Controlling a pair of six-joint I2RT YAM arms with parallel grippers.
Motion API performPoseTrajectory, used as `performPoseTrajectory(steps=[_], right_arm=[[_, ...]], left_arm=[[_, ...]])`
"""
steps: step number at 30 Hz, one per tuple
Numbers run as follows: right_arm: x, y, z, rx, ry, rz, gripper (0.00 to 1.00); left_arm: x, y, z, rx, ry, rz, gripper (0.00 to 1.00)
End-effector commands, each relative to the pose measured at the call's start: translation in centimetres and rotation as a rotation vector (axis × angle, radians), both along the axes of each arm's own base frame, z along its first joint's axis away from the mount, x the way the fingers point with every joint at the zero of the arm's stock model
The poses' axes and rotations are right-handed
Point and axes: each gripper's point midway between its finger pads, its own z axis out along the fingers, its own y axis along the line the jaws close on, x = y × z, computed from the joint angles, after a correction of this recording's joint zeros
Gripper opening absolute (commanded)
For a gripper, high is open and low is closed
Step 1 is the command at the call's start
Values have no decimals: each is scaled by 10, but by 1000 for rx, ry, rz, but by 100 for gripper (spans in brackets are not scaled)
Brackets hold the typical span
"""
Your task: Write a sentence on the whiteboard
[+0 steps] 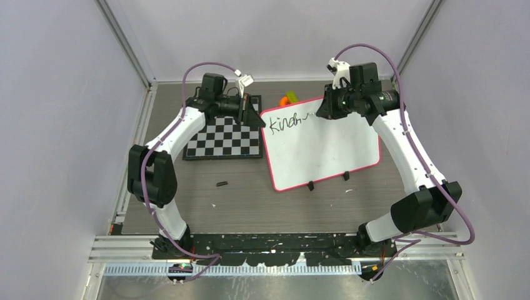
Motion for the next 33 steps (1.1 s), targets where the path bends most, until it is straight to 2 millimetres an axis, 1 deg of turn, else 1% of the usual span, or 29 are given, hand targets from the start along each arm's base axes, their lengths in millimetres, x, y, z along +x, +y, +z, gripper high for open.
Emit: performPoseTrajectory(steps=[1, 4, 9, 15, 21, 28, 33], right_arm=[[10, 10, 17, 26, -58, 21, 0], [7, 17, 13, 23, -49, 44, 0], [1, 21, 8, 21, -36, 63, 0], [-6, 14, -4, -13, -17, 53, 0], [-10, 1, -8, -39, -15, 15, 0], [-8, -11, 1, -63, -35, 1, 0], [-14, -8, 15, -40, -63, 32, 0]], left_arm=[[-14, -6, 14, -14, -46, -48, 0], [-14, -6, 14, -14, -49, -47, 0], [-15, -5, 15, -14, -53, -46, 0], [-15, -4, 13, -9, -52, -43, 0], [-15, -5, 13, -10, -52, -45, 0], [-14, -5, 12, -9, -48, -44, 0], [-14, -5, 14, -14, -49, -48, 0]])
